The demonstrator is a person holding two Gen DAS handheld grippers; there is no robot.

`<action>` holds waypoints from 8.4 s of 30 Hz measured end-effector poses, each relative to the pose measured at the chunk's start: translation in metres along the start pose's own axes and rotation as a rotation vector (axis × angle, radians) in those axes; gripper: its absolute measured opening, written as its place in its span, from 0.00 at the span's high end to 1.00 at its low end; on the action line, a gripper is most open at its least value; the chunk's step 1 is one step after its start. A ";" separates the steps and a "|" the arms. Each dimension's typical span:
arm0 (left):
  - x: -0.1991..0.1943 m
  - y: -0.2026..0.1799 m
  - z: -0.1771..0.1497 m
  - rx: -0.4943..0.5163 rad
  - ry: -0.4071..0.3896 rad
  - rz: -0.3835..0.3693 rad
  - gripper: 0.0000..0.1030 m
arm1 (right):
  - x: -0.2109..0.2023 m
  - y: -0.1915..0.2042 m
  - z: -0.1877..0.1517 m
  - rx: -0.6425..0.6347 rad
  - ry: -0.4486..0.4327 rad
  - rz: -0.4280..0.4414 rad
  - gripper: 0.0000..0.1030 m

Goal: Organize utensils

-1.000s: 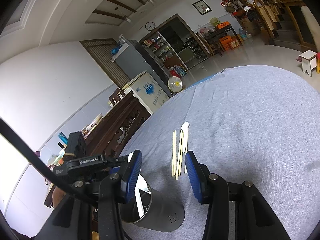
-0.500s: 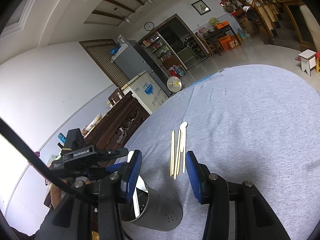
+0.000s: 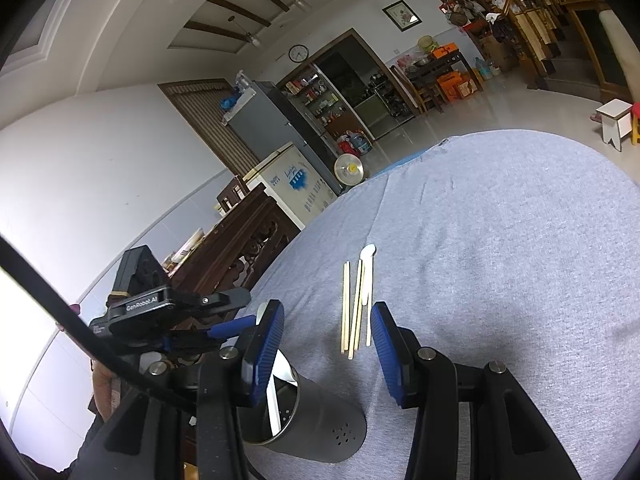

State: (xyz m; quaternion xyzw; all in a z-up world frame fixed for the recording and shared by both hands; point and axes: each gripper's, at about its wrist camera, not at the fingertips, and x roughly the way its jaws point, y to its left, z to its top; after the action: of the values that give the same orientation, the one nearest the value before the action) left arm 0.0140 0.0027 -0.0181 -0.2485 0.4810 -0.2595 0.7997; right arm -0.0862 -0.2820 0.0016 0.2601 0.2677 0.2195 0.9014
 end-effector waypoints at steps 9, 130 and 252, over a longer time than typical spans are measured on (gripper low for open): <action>0.005 -0.004 -0.007 0.027 0.006 0.005 0.94 | -0.004 -0.003 0.001 0.004 -0.009 0.004 0.53; 0.202 0.071 0.202 -0.118 0.393 0.681 0.95 | 0.239 -0.110 0.123 0.062 0.702 -0.196 0.68; -0.089 -0.106 -0.044 0.195 -0.230 0.296 0.97 | 0.031 0.078 0.011 -0.300 0.002 -0.100 0.68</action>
State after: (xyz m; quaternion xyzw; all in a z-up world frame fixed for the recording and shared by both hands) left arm -0.0797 -0.0242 0.0891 -0.1245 0.3902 -0.1547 0.8991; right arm -0.0761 -0.2089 0.0434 0.1085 0.2454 0.2122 0.9396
